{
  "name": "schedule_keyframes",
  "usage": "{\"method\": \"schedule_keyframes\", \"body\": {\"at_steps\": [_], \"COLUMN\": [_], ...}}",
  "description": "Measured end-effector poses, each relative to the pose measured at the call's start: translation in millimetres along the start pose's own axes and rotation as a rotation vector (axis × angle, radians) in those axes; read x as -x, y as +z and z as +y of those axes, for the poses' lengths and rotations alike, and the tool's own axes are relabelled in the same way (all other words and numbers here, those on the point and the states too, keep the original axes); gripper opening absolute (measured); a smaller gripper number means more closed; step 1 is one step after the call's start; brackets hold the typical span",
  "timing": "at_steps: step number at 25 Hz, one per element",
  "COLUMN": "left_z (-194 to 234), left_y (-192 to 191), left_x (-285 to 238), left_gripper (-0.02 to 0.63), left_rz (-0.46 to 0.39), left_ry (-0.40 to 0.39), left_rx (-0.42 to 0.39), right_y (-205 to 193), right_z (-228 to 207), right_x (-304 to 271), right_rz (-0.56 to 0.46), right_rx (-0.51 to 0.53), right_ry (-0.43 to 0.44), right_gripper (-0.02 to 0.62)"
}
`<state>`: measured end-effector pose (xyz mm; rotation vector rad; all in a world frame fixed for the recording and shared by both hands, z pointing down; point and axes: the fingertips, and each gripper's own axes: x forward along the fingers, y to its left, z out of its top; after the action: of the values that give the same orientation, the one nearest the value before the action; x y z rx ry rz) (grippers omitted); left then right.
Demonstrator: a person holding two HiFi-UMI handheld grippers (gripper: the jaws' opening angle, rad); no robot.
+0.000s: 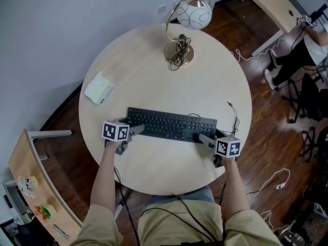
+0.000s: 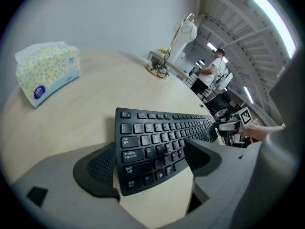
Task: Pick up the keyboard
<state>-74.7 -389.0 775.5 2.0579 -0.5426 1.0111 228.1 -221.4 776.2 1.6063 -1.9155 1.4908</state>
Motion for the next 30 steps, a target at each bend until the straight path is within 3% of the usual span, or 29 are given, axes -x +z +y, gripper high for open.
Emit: {"method": "schedule_keyframes", "body": {"at_steps": [7, 12, 18, 25, 30], "left_z": [-14.4, -27.2, -44.2, -66.9, -86.7], "left_y": [4.6, 11.6, 31.4, 35.4, 38.4], "left_x": [18.6, 54.5, 116.2, 213.1, 282.9], "left_gripper": [0.39, 0.39, 0.39, 0.373, 0.373], "left_rz": [-0.091, -0.189, -0.362, -0.644, -0.805], "left_ry": [0.039, 0.126, 0.176, 0.258, 0.361], "left_rx": [-0.022, -0.04, -0.027, -0.006, -0.045], "right_y": [2.6, 30.6, 90.0, 160.3, 196.9], "right_z": [3.9, 22.9, 66.9, 149.4, 211.6], "right_x": [13.5, 30.1, 53.6, 101.4, 141.6], "right_rz": [-0.026, -0.09, -0.184, -0.342, -0.477], "right_rx": [0.015, 0.113, 0.257, 0.492, 0.624], "right_ry": [-0.028, -0.048, 0.008, 0.058, 0.098], "right_gripper": [0.454, 0.454, 0.454, 0.453, 0.453]}}
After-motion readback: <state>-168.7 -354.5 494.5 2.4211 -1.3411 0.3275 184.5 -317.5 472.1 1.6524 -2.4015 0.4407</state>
